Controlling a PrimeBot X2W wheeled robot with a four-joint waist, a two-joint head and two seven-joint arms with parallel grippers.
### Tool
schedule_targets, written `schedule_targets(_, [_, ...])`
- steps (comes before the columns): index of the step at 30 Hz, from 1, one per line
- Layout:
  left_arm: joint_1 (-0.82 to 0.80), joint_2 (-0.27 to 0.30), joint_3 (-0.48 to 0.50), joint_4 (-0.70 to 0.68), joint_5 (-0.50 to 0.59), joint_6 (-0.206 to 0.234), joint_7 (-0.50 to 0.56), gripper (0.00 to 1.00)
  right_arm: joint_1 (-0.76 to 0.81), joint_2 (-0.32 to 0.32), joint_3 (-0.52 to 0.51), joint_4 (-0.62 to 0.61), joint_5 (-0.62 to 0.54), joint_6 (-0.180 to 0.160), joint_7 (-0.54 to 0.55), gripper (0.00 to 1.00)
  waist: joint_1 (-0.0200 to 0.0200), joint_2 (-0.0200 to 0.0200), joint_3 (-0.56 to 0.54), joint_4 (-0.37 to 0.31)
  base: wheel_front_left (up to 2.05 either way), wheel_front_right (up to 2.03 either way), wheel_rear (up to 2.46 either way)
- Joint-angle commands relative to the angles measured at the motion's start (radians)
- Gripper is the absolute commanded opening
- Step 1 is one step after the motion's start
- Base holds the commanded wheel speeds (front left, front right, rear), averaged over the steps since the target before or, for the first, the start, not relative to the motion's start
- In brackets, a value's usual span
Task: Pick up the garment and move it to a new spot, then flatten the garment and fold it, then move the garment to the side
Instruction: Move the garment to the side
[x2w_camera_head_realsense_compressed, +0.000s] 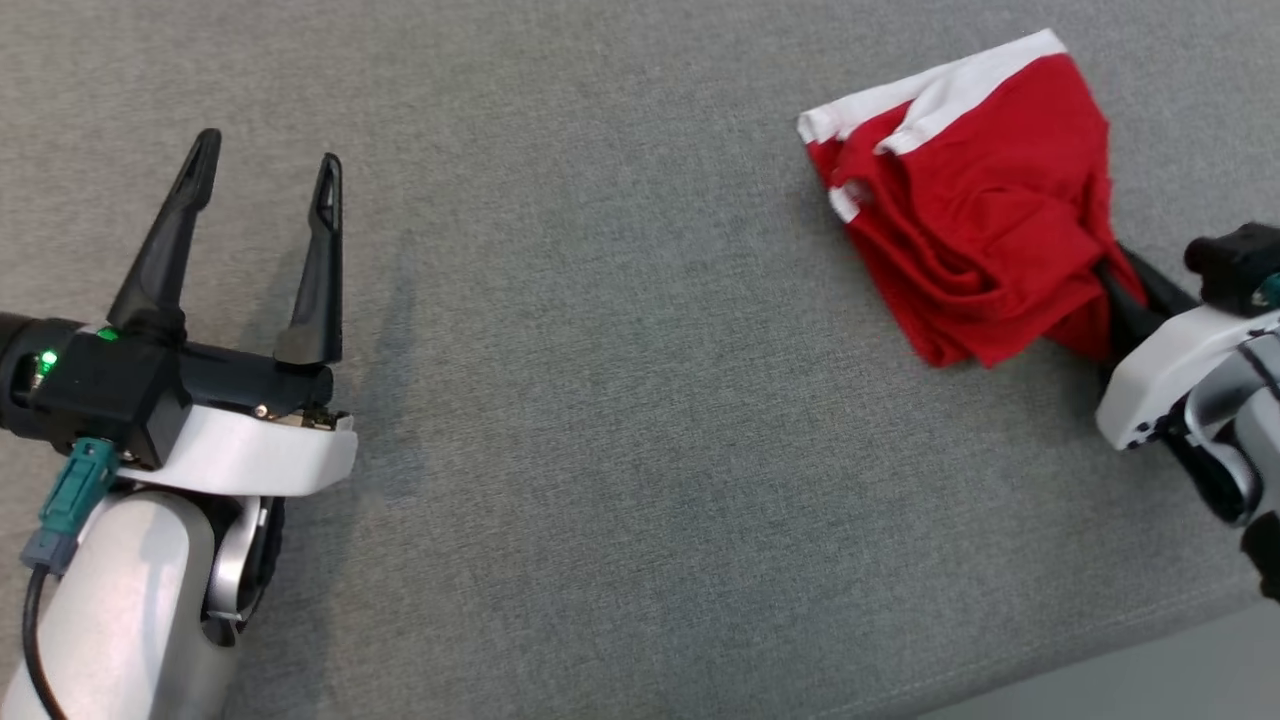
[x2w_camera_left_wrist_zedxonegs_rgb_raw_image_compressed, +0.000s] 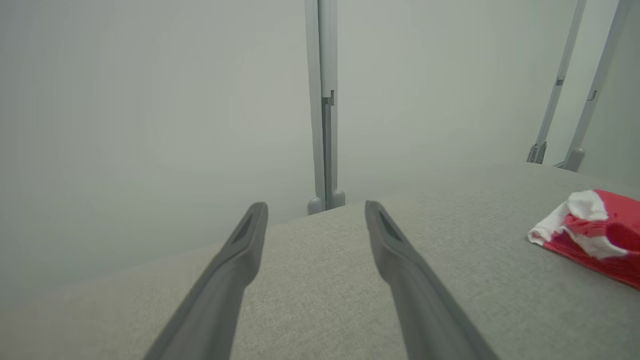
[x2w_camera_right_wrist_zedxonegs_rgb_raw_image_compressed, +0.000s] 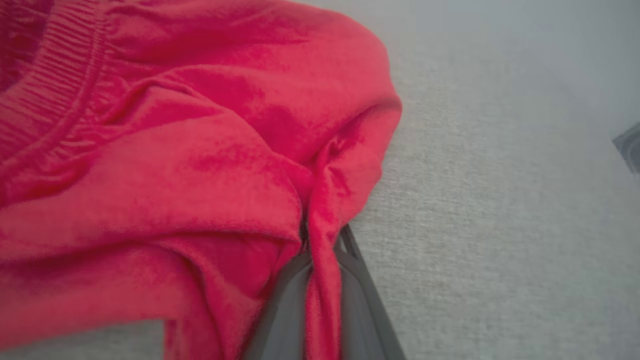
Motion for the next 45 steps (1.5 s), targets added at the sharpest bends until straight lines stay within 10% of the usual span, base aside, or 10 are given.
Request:
schedule_targets(1, [-0.027, 0.017, 0.004, -0.01, 0.008, -0.005, 0.006, 1.0, -0.004, -0.026, 0.003, 0.036, 0.012, -0.005, -0.003, 0.0, 0.0, -0.0001, 0.068, -0.061, 0.0, 0.0, 0.0])
schedule_targets(9, [-0.085, 0.055, -0.005, -0.077, 0.035, -0.016, 0.054, 1.0, -0.143, -0.129, -0.088, 0.227, -0.023, -0.003, -0.073, 0.0, 0.0, -0.0001, 0.127, -0.079, 0.0, 0.0, 0.0])
schedule_targets(18, [-0.08, 0.079, -0.001, -0.113, 0.041, -0.008, 0.084, 1.0, -0.221, -0.104, -0.186, 0.34, -0.102, -0.003, -0.083, 0.0, 0.0, -0.0001, 0.145, -0.065, 0.0, 0.0, 0.0])
schedule_targets(19, [-0.079, 0.08, -0.002, -0.117, 0.041, -0.006, 0.086, 1.0, -0.229, -0.101, -0.196, 0.371, -0.109, -0.003, -0.083, 0.12, 0.0, -0.0001, 0.146, -0.062, 0.0, 0.0, 0.0])
schedule_targets(21, [-0.077, 0.078, -0.004, -0.121, 0.041, -0.001, 0.088, 1.0, -0.241, -0.072, -0.216, 0.407, -0.102, -0.003, -0.083, 0.82, 0.0, -0.0001, 0.144, -0.057, 0.0, 0.0, 0.0])
schedule_targets(22, [-0.075, 0.079, -0.002, -0.121, 0.039, 0.0, 0.087, 1.0, -0.243, -0.073, -0.227, 0.434, -0.103, -0.003, -0.083, 1.0, 0.0, -0.0001, 0.143, -0.055, 0.0, 0.0, 0.0])
schedule_targets(32, [-0.034, 0.061, 0.005, -0.082, 0.015, 0.02, 0.052, 1.0, -0.176, -0.085, -0.401, 0.457, -0.052, -0.003, -0.084, 1.0, 0.0, -0.0001, 0.07, -0.059, 0.0, 0.0, 0.0])
schedule_targets(45, [0.122, 0.02, 0.032, -0.002, -0.041, 0.073, -0.013, 1.0, 0.126, 0.008, -0.739, 0.052, -0.165, -0.003, -0.082, 1.0, 0.0, -0.0001, -0.144, -0.04, 0.0, 0.0, 0.0])
